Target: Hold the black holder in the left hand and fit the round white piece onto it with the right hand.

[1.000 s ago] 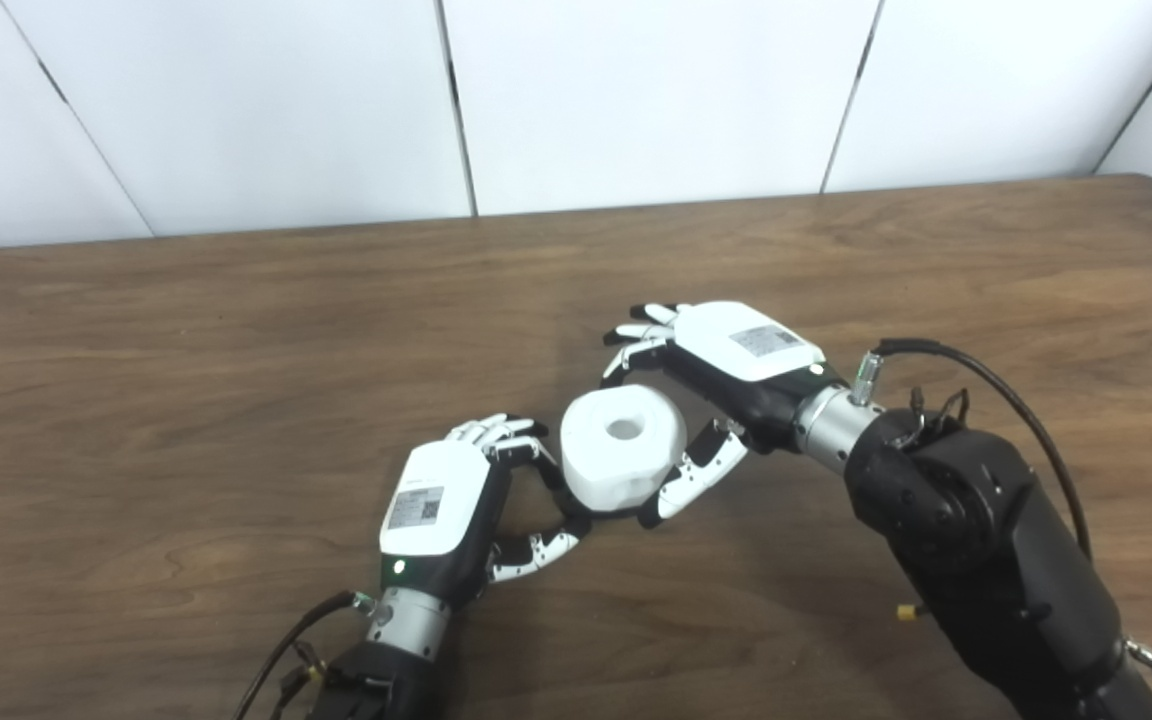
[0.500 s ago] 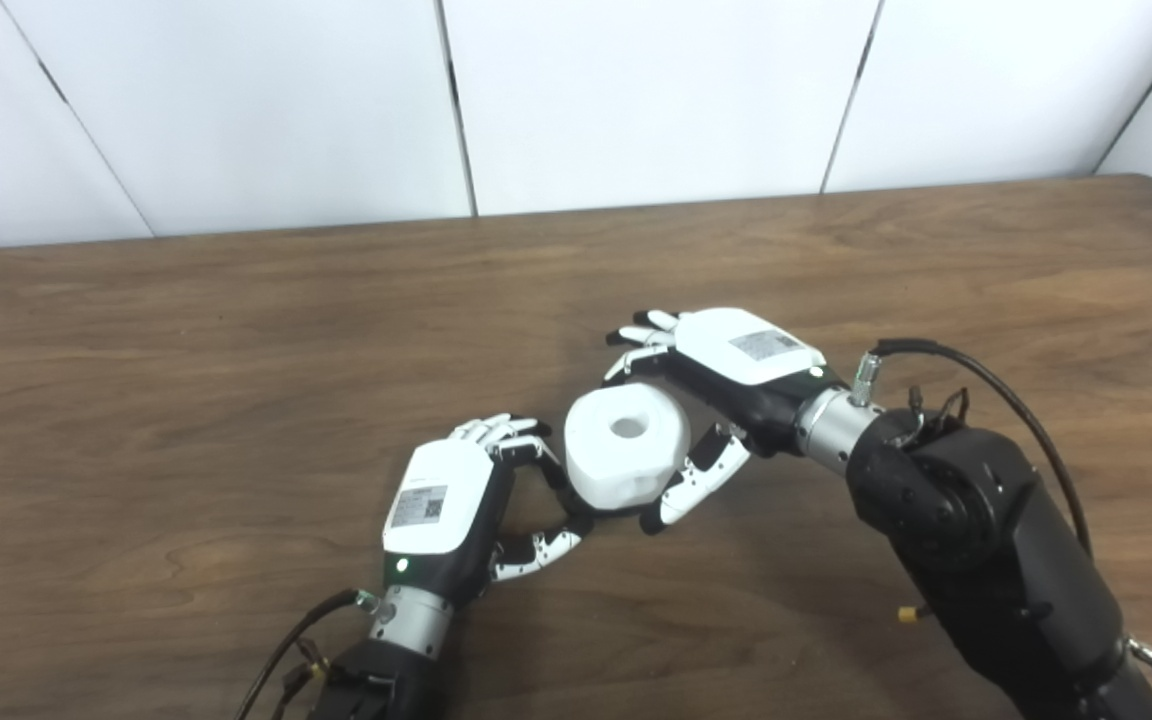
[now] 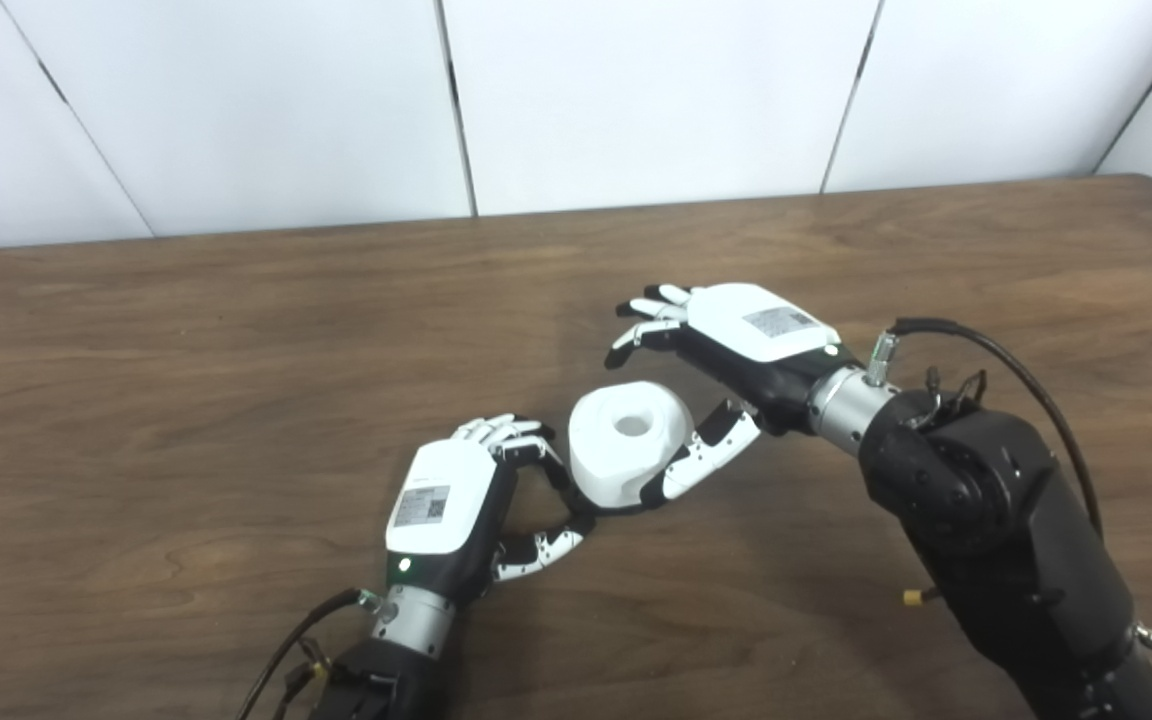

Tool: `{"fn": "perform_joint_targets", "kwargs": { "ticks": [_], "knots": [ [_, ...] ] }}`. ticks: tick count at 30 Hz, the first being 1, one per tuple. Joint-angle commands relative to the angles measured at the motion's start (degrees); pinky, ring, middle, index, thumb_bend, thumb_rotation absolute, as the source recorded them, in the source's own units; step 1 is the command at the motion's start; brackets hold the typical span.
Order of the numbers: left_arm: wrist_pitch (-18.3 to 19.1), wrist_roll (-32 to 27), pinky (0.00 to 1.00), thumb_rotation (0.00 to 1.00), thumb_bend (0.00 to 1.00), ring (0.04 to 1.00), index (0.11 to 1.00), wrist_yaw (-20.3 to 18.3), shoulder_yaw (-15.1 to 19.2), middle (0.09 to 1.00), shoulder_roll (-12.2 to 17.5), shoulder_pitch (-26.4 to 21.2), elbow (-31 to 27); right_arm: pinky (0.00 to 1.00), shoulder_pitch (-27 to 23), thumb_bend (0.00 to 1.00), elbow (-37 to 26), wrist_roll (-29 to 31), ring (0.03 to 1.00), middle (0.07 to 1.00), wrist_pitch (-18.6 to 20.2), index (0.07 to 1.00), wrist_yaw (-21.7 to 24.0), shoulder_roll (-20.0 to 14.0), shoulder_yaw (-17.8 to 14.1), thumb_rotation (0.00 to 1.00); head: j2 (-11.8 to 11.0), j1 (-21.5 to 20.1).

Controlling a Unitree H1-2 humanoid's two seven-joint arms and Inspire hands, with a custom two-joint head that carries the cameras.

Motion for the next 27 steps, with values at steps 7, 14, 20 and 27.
{"fn": "perform_joint_targets", "kwargs": {
  "ticks": [7,14,20,27],
  "knots": [
    [0.42,0.63,0.84,0.05,0.52,0.828,0.488,-1.62,-0.19,0.758,0.61,-0.12,0.35,1.0,-2.56,1.0,-2.27,0.23,1.0,0.948,0.09,0.777,0.03,-0.18,-1.71,0.47,0.01,0.09],
    [1.69,0.72,0.87,0.05,0.52,0.827,0.491,-3.49,0.14,0.758,0.72,-0.16,-0.02,1.0,-3.49,1.0,-3.0,1.26,1.0,0.956,1.35,0.799,2.03,-0.6,-2.57,0.48,-0.21,-0.03],
    [2.84,2.34,0.86,0.12,0.71,0.817,0.556,-4.88,0.18,0.757,0.73,-0.58,-0.07,1.0,-5.8,1.0,-5.24,3.42,1.0,0.977,4.99,0.829,6.96,-1.84,-4.03,0.49,-0.47,0.01],
    [4.79,4.23,0.83,0.35,1.0,0.815,0.723,-7.22,0.53,0.771,0.68,-1.06,-0.14,1.0,-6.94,1.0,-5.83,4.04,1.0,0.979,6.44,0.839,8.3,-2.87,-4.04,0.49,-0.75,0.06]
  ]
}}
